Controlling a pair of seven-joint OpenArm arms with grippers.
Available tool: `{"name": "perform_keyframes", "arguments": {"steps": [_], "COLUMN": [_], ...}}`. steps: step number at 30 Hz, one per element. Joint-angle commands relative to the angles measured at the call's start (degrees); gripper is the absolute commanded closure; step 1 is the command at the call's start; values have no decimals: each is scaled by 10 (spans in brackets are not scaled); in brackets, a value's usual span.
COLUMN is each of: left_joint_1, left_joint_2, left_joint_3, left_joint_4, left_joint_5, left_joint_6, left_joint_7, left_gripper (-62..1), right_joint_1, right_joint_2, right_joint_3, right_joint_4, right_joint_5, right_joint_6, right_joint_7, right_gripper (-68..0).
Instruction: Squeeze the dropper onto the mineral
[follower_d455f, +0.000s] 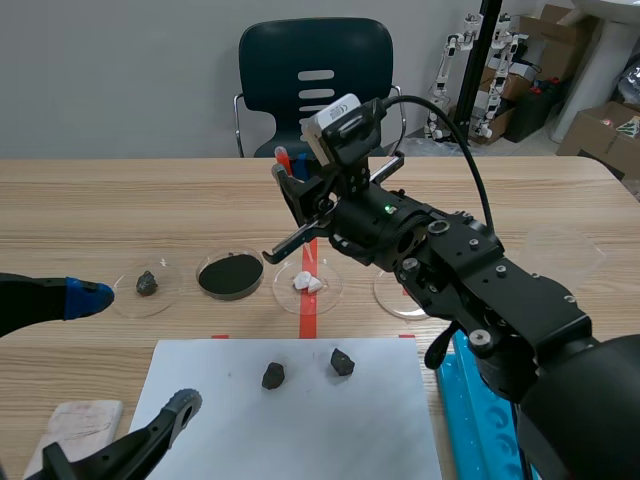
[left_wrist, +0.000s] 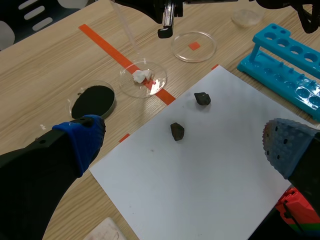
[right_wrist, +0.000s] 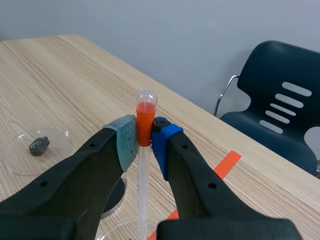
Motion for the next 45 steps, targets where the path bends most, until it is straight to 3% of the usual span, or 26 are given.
{"name": "perform_keyframes", "arguments": {"steps": [1, 45], "left_joint_1": [0, 0], "left_joint_2": [3, 3], "left_joint_3": [-2, -2], "left_joint_4": [4, 4], "left_joint_5": [-6, -6], "left_joint_6": [1, 1], "left_joint_7": [-9, -10], "left_gripper": [-623, -623], "right_joint_1": [23, 28], "right_joint_2": [-2, -3], "right_joint_3": [2, 2], "right_joint_4": [-2, -16], "right_joint_5": [4, 35], "right_joint_6": [0, 12], "right_joint_7": [9, 19], "right_gripper": [-81, -81]}}
